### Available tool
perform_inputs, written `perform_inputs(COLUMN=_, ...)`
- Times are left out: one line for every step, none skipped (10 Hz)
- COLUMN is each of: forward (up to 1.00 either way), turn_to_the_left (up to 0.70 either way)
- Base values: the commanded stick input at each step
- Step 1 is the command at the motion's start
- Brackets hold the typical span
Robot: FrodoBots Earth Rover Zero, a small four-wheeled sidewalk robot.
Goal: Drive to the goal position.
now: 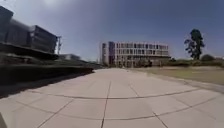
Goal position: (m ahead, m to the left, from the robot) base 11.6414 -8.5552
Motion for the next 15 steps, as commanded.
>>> perform_inputs(forward=0.7, turn_to_the_left=0.0)
perform_inputs(forward=0.7, turn_to_the_left=0.0)
perform_inputs(forward=0.7, turn_to_the_left=0.0)
perform_inputs(forward=0.7, turn_to_the_left=0.0)
perform_inputs(forward=0.7, turn_to_the_left=0.0)
perform_inputs(forward=0.7, turn_to_the_left=0.0)
perform_inputs(forward=0.7, turn_to_the_left=0.0)
perform_inputs(forward=0.7, turn_to_the_left=0.0)
perform_inputs(forward=0.7, turn_to_the_left=0.0)
perform_inputs(forward=0.7, turn_to_the_left=0.0)
perform_inputs(forward=0.7, turn_to_the_left=0.0)
perform_inputs(forward=0.7, turn_to_the_left=0.0)
perform_inputs(forward=0.7, turn_to_the_left=0.0)
perform_inputs(forward=0.7, turn_to_the_left=0.0)
perform_inputs(forward=0.7, turn_to_the_left=0.0)
